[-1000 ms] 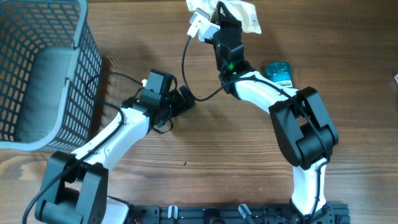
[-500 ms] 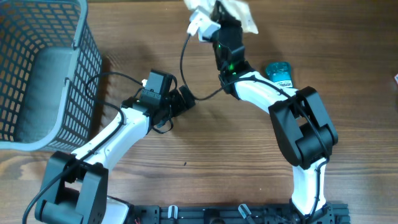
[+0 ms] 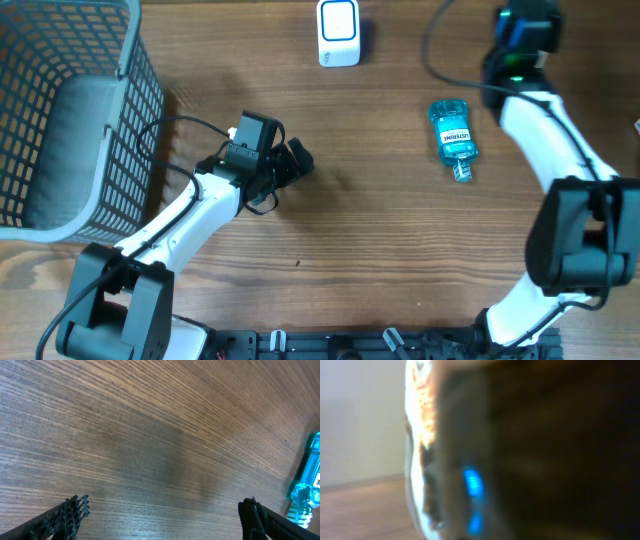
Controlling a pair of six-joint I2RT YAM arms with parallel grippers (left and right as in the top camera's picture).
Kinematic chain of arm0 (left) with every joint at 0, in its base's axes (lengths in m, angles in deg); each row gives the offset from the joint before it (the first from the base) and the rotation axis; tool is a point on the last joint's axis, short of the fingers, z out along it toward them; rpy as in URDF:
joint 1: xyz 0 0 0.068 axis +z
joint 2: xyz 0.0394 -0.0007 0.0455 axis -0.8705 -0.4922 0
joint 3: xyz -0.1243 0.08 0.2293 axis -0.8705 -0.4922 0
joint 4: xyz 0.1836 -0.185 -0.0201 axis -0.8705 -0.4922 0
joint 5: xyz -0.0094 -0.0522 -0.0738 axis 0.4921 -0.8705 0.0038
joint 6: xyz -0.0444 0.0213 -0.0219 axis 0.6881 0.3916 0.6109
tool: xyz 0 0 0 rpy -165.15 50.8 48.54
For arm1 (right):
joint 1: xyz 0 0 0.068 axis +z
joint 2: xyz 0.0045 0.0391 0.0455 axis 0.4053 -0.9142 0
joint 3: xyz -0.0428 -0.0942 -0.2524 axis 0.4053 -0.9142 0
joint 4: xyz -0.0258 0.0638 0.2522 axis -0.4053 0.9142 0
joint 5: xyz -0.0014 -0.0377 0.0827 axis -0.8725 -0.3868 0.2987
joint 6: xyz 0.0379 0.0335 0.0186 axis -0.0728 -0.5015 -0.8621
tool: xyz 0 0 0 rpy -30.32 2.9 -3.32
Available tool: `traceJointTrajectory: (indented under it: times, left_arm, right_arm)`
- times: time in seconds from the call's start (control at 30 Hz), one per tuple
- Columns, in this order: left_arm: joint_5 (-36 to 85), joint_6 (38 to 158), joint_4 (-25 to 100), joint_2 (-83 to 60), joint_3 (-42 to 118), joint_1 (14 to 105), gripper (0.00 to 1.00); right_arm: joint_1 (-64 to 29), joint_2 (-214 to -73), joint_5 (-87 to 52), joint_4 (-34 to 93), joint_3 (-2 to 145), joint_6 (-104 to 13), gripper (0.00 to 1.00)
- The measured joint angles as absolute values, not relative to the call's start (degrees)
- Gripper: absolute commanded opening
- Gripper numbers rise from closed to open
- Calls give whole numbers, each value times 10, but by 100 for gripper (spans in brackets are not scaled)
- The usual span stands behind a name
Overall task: Scan the item barcode
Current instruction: 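Carry the snack bag to the right table edge and release it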
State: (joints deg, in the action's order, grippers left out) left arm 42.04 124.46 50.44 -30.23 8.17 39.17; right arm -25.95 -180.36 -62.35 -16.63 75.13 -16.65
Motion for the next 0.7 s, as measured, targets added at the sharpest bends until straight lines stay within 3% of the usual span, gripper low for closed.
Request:
traceJointTrajectory:
  times: [0.13, 0.2, 0.27, 0.3, 0.33, 0.37, 0.4, 0.7]
  left_arm:
    - [420, 1245, 505, -302, 82, 392, 100]
    - [420, 1244, 504, -302, 82, 392, 100]
    - [420, 1245, 505, -302, 82, 392, 100]
    - [420, 1245, 505, -302, 82, 392, 100]
    - [420, 1245, 505, -302, 82, 392, 100]
    - [420, 1245, 505, -302, 82, 392, 100]
    - [420, 1244, 505, -302, 82, 392, 100]
    - [420, 1245, 505, -302, 82, 392, 100]
  right_arm:
    - [-389, -1804, -624, -6, 751, -292, 6]
    - [-473, -1804, -578, 51, 750, -366, 13]
    - [-569, -1804, -454, 80, 750, -452, 26]
    - [-589, -1804, -410, 83, 750, -483, 46]
    - [-613, -1804, -368, 87, 750, -513, 76]
    - [-630, -1804, -340, 89, 750, -532, 91]
    - [-645, -1804, -317, 93, 750, -547, 98]
    - [-654, -1756, -241, 112, 750, -564, 100]
